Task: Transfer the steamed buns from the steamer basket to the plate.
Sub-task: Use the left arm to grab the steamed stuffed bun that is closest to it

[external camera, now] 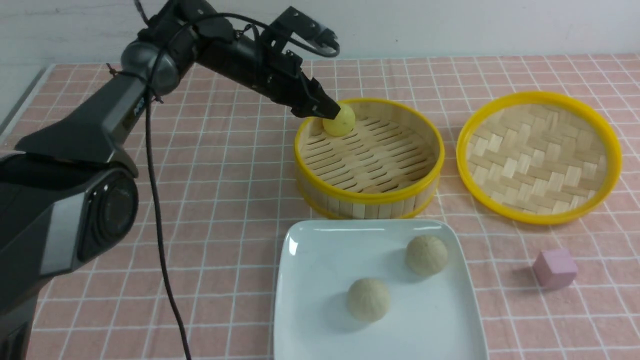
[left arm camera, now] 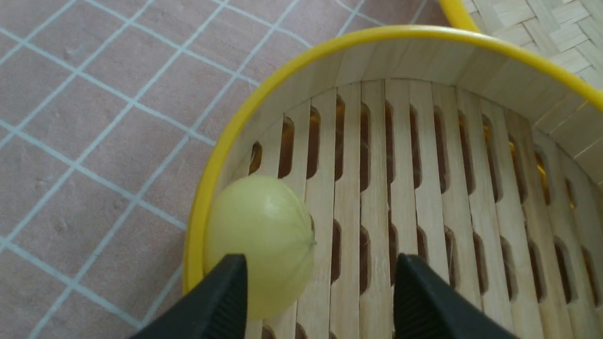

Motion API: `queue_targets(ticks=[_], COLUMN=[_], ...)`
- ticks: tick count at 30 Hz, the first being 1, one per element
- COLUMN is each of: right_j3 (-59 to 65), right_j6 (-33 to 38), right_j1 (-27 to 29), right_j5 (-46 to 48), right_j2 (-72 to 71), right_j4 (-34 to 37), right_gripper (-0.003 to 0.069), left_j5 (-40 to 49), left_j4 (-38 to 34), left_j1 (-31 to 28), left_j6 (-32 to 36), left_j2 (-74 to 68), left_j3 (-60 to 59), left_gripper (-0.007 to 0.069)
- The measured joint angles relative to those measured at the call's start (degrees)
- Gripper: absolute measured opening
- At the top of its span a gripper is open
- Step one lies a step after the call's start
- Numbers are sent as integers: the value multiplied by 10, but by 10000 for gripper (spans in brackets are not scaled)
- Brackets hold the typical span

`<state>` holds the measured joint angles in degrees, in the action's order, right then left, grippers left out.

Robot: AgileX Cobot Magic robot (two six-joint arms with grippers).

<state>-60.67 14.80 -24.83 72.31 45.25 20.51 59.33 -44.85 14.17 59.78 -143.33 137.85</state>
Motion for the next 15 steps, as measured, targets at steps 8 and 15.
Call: queue_targets(ticks=[8,15], right_j3=[0,0], right_j6=[0,0], right_j1=[0,0], right_j5=[1,1], right_j2=[0,0], right_j4=[0,0], right_gripper=[442,442], left_j5=[-43,-52], left_j4=[35,59], left_j1=[22,22], left_j6=[17,18], left_j2=[-4,-22], left_j3=[0,0], left_gripper=[433,433])
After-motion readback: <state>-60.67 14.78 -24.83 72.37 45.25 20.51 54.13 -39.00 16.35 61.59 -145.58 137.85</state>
